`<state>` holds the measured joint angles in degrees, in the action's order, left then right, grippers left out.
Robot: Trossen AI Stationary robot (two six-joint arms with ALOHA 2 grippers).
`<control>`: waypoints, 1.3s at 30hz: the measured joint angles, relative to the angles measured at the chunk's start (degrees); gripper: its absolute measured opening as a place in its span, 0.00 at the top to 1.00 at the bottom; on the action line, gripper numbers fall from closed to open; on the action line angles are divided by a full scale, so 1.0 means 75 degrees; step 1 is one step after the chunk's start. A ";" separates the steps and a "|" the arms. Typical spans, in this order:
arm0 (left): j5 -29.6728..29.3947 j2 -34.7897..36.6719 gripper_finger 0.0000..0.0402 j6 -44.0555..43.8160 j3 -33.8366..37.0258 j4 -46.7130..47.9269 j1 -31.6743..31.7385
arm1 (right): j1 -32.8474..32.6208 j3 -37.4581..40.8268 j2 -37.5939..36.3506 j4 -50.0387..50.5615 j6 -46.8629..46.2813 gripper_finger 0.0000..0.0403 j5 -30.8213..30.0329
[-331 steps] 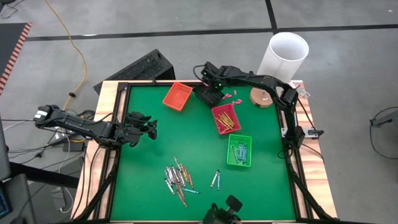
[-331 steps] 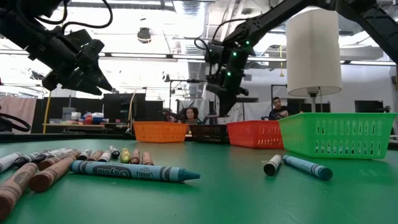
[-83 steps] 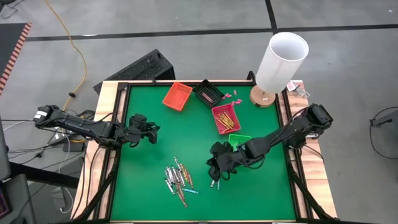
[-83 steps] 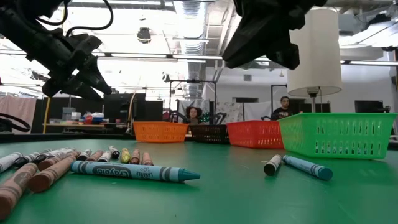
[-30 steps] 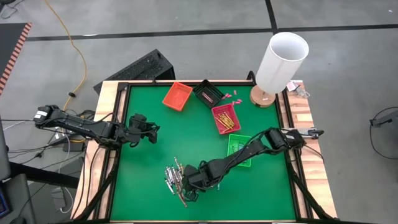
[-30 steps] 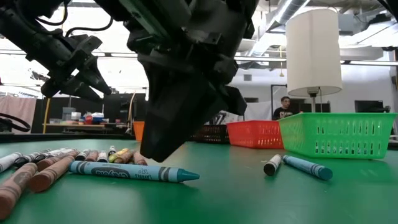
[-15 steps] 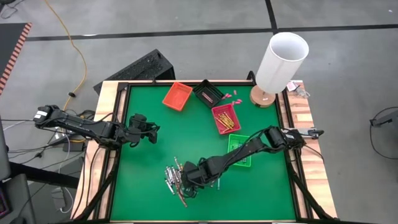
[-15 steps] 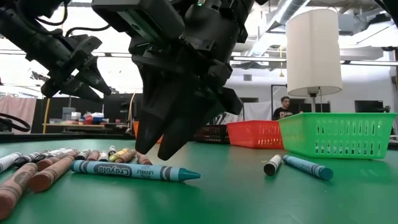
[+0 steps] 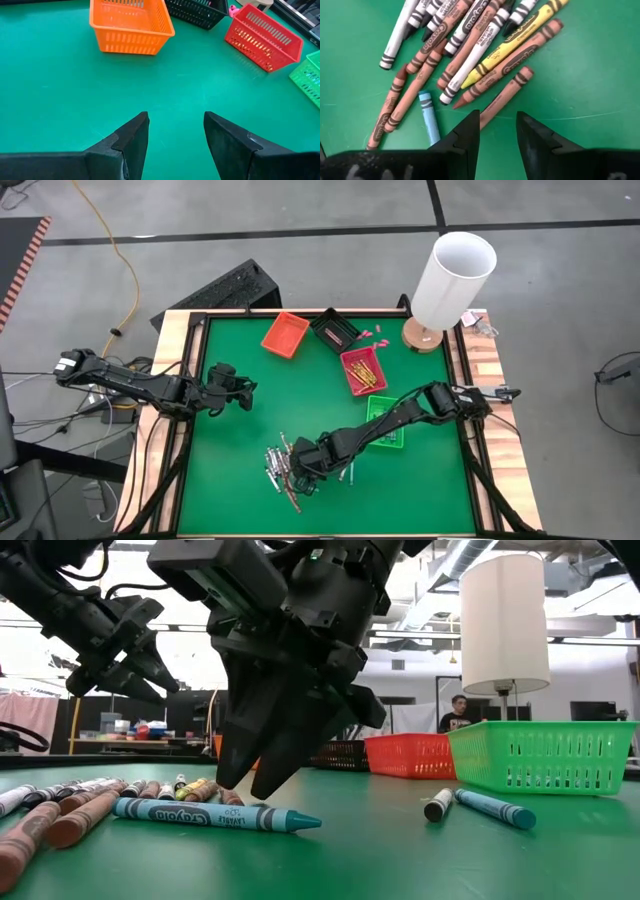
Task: Sort crayons
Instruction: Put the brown crayon into the black bin
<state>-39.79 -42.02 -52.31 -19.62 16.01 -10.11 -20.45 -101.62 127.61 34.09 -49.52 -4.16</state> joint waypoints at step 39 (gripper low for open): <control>0.0023 0.0000 0.55 0.0026 0.0000 0.0000 -0.0006 | 0.0234 -0.0015 0.0009 0.1521 -0.0481 0.87 -0.0397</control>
<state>-39.62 -42.02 -52.12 -19.62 16.01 -10.15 -18.70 -101.73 127.68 45.50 -53.12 -7.14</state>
